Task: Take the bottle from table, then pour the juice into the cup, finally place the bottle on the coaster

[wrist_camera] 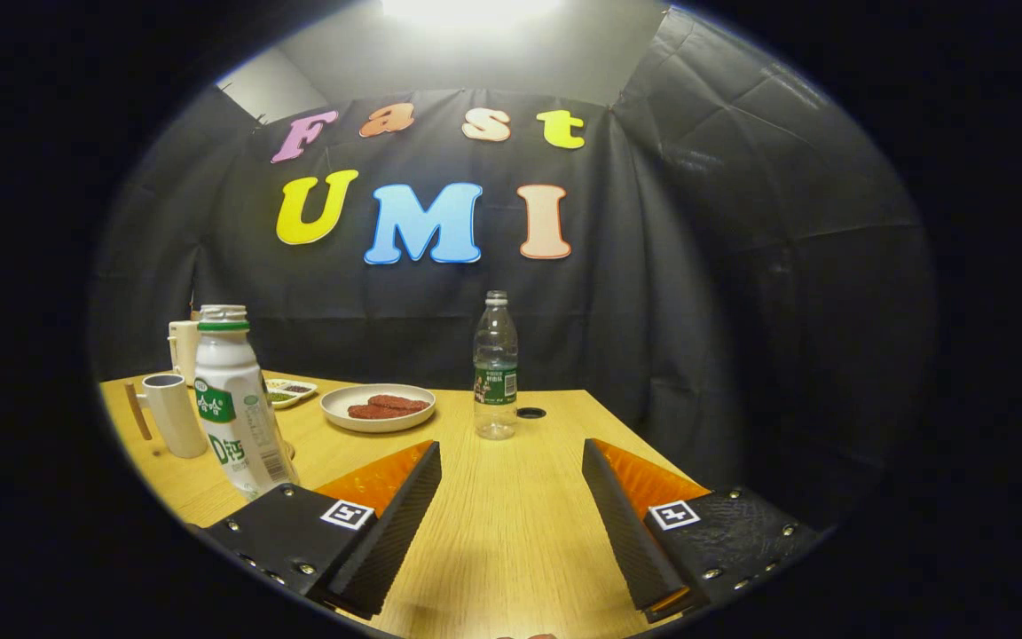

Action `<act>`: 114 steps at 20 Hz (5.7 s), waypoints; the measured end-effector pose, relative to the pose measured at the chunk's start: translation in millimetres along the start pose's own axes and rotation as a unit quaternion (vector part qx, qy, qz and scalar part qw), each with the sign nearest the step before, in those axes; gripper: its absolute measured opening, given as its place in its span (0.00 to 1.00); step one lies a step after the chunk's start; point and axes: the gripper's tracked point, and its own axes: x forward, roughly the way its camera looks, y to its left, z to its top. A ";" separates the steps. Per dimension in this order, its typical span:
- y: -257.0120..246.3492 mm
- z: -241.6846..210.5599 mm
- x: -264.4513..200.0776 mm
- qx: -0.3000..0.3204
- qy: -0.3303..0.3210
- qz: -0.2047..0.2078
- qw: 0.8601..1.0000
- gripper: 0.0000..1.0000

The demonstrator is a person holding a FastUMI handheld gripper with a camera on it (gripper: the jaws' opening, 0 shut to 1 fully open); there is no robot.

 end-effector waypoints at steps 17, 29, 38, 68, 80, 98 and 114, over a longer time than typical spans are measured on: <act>119.4 72.2 -57.2 0.023 -0.008 0.121 0.992 0.97; 175.9 6.8 -43.5 0.045 0.055 0.164 0.984 0.97; 185.1 -24.2 -18.7 0.054 0.078 0.151 0.984 0.94; 211.7 13.9 -7.9 -0.269 0.062 0.054 0.959 0.66; 245.6 33.1 4.1 -0.462 0.024 0.026 0.886 0.66; 276.5 52.8 10.0 -0.645 -0.032 -0.009 0.764 0.65; 285.5 61.7 15.6 -0.710 -0.068 -0.020 0.700 0.65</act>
